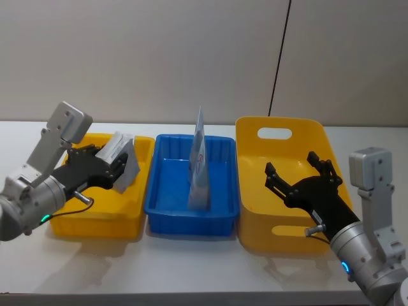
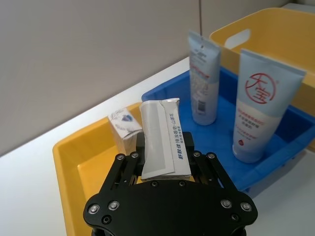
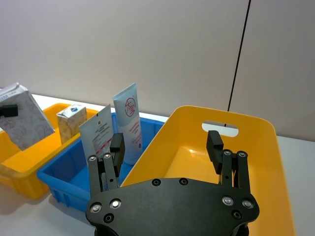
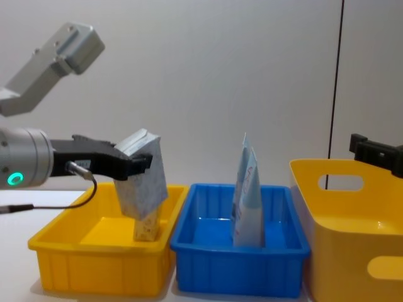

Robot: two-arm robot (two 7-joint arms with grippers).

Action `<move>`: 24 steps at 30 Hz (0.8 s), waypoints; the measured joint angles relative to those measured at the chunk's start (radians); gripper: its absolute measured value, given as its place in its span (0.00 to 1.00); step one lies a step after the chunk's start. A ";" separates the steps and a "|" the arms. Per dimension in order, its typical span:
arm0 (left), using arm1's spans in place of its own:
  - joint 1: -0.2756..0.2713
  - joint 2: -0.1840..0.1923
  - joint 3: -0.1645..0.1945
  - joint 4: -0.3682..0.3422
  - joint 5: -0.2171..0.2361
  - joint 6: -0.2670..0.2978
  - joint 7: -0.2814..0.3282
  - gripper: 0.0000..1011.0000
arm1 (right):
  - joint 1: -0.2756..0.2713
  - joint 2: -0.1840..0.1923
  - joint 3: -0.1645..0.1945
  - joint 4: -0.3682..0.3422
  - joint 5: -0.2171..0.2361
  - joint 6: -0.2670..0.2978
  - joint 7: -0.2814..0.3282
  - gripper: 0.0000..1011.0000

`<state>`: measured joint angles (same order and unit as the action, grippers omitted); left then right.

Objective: Bimanual collaborative sorting of washing and personal care products

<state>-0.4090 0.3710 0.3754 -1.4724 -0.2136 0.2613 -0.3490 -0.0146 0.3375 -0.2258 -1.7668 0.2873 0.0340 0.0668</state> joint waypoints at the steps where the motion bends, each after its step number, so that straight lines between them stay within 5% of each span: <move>1: -0.002 0.010 0.001 -0.006 -0.002 -0.010 -0.019 0.37 | 0.000 0.000 0.000 0.000 0.000 0.000 0.000 0.99; 24: -0.077 0.121 0.036 -0.043 -0.090 -0.143 -0.322 0.37 | 0.000 0.000 0.000 0.000 0.000 0.000 0.000 0.99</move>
<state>-0.4861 0.4917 0.4110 -1.5155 -0.3034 0.1187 -0.6708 -0.0147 0.3375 -0.2258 -1.7668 0.2873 0.0340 0.0668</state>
